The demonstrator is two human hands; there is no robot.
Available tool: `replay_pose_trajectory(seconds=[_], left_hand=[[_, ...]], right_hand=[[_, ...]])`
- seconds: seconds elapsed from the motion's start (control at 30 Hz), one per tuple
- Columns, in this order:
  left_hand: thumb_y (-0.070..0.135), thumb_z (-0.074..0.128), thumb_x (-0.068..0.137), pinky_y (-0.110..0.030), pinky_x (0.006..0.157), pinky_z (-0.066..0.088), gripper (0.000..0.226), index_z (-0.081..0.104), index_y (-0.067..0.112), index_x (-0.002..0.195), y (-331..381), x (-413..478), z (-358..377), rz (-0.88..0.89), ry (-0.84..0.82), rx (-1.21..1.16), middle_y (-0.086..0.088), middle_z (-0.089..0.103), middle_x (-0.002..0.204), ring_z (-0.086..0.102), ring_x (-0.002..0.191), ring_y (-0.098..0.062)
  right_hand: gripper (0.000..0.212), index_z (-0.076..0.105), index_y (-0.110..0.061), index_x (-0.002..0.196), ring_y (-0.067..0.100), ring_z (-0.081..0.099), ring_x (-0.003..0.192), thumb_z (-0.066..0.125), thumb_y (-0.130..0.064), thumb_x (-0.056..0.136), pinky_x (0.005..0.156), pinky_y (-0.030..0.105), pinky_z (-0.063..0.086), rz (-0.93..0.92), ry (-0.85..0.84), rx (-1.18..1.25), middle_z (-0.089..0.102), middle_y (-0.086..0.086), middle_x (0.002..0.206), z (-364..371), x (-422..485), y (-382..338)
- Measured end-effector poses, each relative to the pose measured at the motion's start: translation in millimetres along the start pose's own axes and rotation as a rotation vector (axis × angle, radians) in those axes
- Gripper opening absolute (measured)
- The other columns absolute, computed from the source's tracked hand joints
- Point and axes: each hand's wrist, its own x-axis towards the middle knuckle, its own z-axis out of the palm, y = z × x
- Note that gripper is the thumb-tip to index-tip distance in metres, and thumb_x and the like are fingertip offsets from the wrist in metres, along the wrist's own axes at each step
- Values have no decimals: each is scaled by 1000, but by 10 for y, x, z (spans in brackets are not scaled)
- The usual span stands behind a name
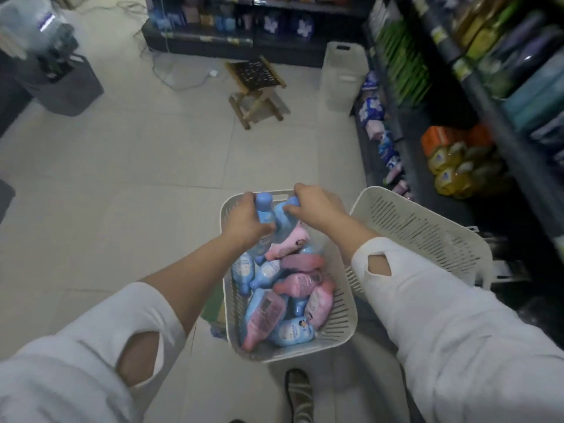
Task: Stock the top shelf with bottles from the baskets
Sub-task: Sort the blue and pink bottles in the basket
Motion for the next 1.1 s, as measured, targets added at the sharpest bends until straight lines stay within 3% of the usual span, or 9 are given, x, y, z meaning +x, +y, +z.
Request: replay_pose_trajectory(seconds=[0.17, 0.27, 0.37, 0.5, 0.63, 0.83, 0.97, 1.1], left_hand=[[10, 69, 77, -37, 84, 43, 52, 43, 4, 122, 537, -506, -172, 248, -115, 86, -16, 58, 116, 56, 106, -32], [10, 70, 77, -34, 82, 42, 50, 46, 2, 119, 990, -867, -135, 429, -198, 120, -17, 58, 115, 56, 106, -33], [9, 70, 79, -31, 77, 36, 48, 47, 2, 120, 1460, -1295, 50, 593, -291, 133, -17, 58, 116, 55, 108, -30], [15, 75, 75, -30, 79, 38, 50, 51, 6, 118, 2057, -1922, 478, 806, -407, 109, -13, 59, 113, 55, 106, -28], [13, 75, 76, -26, 78, 37, 49, 51, 10, 118, 2633, -2758, 1028, 969, -602, 102, -1, 56, 106, 52, 99, -15], [13, 76, 76, -24, 76, 38, 51, 47, 14, 118, 3264, -4311, 1894, 1198, -863, 114, 3, 52, 101, 52, 97, -14], [12, 78, 74, -30, 84, 46, 57, 50, 10, 123, 3503, -5359, 2369, 1287, -1022, 103, -2, 58, 111, 56, 106, -20], [8, 78, 71, -35, 89, 50, 54, 52, 13, 117, 3682, -6286, 2762, 1425, -1133, 83, -5, 61, 109, 59, 103, -23]], right_hand=[[23, 48, -21, 81, 34, 61, 94, 58, -42, 84, 73, 35, 44, 149, 102, 22, 64, 16, 96, -603, -942, 0], [22, 50, -17, 79, 29, 55, 83, 57, -38, 82, 66, 31, 39, 296, 199, 16, 56, 10, 84, -1017, -1662, 67], [22, 54, -15, 78, 30, 59, 84, 60, -36, 79, 64, 32, 42, 415, 319, 69, 61, 9, 84, -1347, -2414, 252], [24, 60, -20, 94, 27, 58, 87, 60, -40, 80, 75, 36, 50, 548, 478, 140, 65, 6, 92, -1671, -3545, 579], [21, 54, -18, 84, 28, 54, 78, 57, -39, 83, 68, 36, 45, 735, 558, 72, 60, 6, 81, -1872, -4784, 842], [31, 42, -20, 64, 29, 57, 80, 57, -41, 81, 66, 36, 43, 1053, 683, 8, 62, 9, 80, -1968, -6688, 1158], [28, 46, -18, 65, 26, 53, 75, 58, -38, 80, 64, 32, 38, 1215, 774, -43, 61, 7, 77, -1931, -7917, 1226], [25, 55, -13, 69, 27, 57, 71, 58, -38, 77, 63, 35, 44, 1351, 875, -53, 61, 7, 73, -1876, -8968, 1217]])
